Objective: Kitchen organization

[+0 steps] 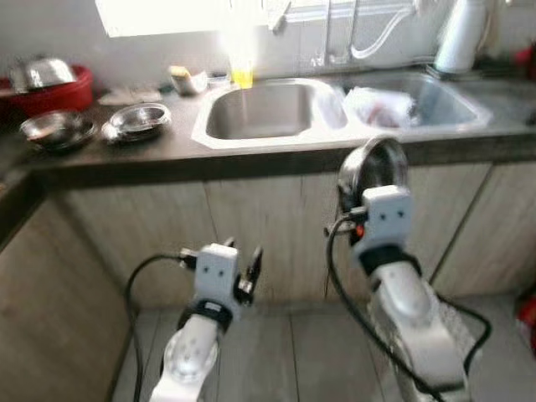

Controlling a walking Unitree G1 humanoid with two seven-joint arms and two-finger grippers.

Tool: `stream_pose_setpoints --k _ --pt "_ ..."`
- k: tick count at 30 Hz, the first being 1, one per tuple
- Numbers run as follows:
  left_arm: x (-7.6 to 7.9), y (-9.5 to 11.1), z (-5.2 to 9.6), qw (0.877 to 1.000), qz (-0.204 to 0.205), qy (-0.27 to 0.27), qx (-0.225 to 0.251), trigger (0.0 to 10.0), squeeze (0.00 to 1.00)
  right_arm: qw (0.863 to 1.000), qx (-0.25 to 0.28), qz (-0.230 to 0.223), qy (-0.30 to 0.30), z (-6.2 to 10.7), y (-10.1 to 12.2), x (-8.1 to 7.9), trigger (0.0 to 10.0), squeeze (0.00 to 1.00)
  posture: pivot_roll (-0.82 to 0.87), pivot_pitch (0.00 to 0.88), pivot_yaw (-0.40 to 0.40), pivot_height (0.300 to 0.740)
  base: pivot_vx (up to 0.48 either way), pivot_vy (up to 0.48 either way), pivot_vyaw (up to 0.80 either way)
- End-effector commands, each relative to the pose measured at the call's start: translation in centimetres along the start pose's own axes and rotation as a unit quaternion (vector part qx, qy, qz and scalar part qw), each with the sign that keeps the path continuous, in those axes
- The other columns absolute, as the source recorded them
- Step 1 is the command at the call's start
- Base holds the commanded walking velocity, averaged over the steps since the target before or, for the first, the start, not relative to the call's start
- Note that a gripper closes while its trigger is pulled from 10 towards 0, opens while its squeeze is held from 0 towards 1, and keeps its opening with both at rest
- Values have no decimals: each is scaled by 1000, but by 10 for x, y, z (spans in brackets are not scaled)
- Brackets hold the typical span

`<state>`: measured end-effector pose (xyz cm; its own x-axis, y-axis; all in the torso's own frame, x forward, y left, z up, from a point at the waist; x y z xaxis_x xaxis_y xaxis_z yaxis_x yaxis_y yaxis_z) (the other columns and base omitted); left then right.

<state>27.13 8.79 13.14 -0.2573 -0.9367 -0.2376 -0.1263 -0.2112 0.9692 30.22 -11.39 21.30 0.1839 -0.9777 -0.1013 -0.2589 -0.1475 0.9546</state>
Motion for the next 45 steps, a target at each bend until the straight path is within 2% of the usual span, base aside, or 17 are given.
stream_pose_setpoints --k 1,9,13,15,19,28,35,39,45 --pt "2 5 -2 1000 -1 -3 7 10000 0 1000 13 5 -7 -2 8 7 10000 0 58 8 34 740 375 0 0" --pt "3 6 -3 1000 0 -5 11 10000 0 999 49 15 0 -14 28 9 10000 0 59 0 31 740 377 0 0" --pt "2 6 -4 1000 -1 -6 12 10000 0 996 83 26 23 -21 45 5 10000 0 57 0 33 740 375 0 0" --pt "1 9 -4 999 -13 -3 32 10000 0 995 92 32 30 -22 48 3 10000 0 59 0 32 740 375 0 0" --pt "2 8 -4 1000 -4 -5 20 10000 0 994 97 32 44 -26 54 -1 10000 0 61 0 29 740 371 0 0" --pt "2 7 -4 1000 -2 -6 16 10000 0 994 80 41 66 -28 47 -4 10000 0 61 0 28 740 370 0 0" --pt "2 7 -5 1000 -2 -6 15 10000 0 996 56 26 63 -26 37 -5 10000 0 58 0 32 740 365 0 675" --pt "1 7 -5 1000 -3 -5 15 10000 0 997 45 17 56 -26 34 -2 10000 0 59 1 27 740 358 0 0" --pt "1 7 -5 1000 -2 -3 16 10000 0 998 0 32 47 -30 23 6 10000 0 56 4 27 740 355 0 0"
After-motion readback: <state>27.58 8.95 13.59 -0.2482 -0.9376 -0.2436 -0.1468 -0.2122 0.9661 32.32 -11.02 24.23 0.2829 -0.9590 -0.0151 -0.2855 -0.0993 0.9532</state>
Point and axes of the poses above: a point about 5 cm out from each wrist's last joint towards the gripper, its own z axis pointing back from the gripper into the wrist, its own y axis along the axis of the wrist's last joint, x = y × z, the point moved 3 cm from there along -z, pointing out of the wrist towards the gripper, and after that the axes turned 11 degrees about -z, right-handed, at the moved point
